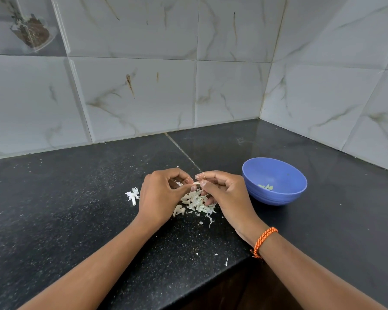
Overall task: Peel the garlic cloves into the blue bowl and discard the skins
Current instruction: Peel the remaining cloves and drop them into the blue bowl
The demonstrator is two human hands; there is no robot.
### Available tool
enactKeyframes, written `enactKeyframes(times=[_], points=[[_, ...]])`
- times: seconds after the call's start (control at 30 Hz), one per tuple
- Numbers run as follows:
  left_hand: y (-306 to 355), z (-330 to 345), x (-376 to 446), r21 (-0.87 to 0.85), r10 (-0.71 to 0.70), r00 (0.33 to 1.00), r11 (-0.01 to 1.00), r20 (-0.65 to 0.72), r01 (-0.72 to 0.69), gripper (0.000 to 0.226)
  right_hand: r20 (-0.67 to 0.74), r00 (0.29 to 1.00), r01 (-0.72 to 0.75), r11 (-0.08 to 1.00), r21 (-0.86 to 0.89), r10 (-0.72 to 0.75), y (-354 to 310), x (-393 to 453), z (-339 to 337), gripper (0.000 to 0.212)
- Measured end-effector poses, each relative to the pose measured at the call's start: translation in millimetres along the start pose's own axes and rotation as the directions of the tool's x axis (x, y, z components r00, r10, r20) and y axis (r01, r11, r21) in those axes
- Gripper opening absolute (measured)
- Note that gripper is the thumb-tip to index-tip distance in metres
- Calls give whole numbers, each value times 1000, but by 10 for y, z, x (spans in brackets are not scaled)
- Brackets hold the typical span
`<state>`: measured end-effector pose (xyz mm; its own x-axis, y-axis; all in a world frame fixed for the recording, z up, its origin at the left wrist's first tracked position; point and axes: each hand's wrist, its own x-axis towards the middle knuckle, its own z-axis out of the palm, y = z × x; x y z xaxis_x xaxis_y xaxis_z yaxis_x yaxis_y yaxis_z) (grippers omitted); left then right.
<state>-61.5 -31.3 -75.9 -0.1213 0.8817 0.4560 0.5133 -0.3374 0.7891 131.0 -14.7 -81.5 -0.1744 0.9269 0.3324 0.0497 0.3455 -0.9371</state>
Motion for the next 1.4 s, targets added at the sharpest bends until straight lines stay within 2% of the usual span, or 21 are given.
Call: enactKeyframes(times=[0.2,0.37,0.47,0.57,0.83,1.03,1.4], points=[[40,-4,-20,79,17,1000,997,-1,-16,18,55,998,-23,1000,-11,23,21,1,3,10],[85,16,-43,143,94,996,985,8,-95,19,62,998,-27,1000,2,27,7,12,-12,9],[82,17,-46,170,121,993,978,-6,-118,21,67,998,-4,1000,-6,5,14,11,-16,13],[94,10,-50,181,136,991,974,-1,-134,20,72,997,22,999,-44,-19,24,25,-12,26],[96,6,-58,104,153,988,983,15,-154,17,54,995,88,992,-94,-83,41,20,-16,18],[114,8,-77,15,120,993,993,0,-120,17,6,991,132,990,-54,-132,18,-9,18,15],[102,5,-85,-79,82,997,993,3,-82,17,2,989,145,989,0,-145,-58,-55,3,12]])
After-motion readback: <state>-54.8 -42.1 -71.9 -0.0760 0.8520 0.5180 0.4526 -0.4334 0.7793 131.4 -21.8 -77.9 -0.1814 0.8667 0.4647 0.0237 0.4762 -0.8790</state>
